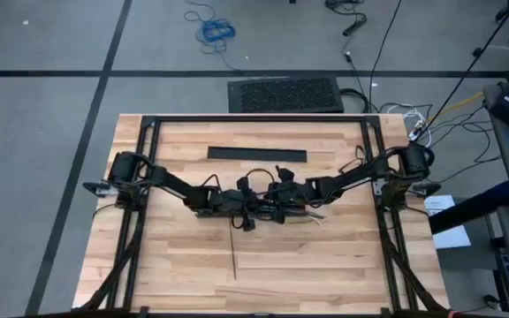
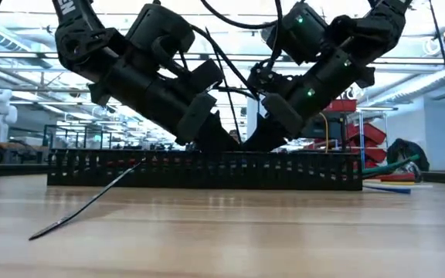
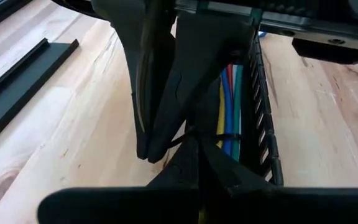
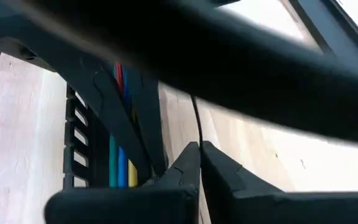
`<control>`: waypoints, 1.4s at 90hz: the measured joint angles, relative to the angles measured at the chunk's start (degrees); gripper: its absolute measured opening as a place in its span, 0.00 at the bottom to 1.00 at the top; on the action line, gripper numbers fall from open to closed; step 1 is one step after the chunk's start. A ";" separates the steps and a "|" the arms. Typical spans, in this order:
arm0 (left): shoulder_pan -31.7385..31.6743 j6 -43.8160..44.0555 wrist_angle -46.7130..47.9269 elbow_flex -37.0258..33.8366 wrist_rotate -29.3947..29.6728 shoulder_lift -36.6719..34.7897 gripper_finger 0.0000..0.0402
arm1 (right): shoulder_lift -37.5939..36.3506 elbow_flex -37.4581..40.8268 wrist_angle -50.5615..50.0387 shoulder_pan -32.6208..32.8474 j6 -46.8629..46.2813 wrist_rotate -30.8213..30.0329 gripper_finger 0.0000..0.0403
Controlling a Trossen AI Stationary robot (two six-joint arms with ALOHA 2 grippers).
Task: Ziptie cables
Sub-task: Put the ziptied cables into a black cable duct
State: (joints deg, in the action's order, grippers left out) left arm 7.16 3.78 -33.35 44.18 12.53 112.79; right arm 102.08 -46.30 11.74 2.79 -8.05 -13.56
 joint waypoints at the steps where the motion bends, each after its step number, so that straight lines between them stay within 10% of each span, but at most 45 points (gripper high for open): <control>1: 0.00 0.01 0.00 0.00 0.00 0.00 0.00 | -0.01 0.01 -0.04 0.00 0.00 0.00 0.00; 126: 0.64 -7.11 1.34 0.20 -2.23 -0.07 0.00 | -0.89 -0.57 -5.82 1.53 14.38 -3.37 0.00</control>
State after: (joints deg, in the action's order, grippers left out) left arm 7.80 -3.32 -32.02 44.38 10.30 112.73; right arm 101.19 -46.87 5.93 4.32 6.33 -16.94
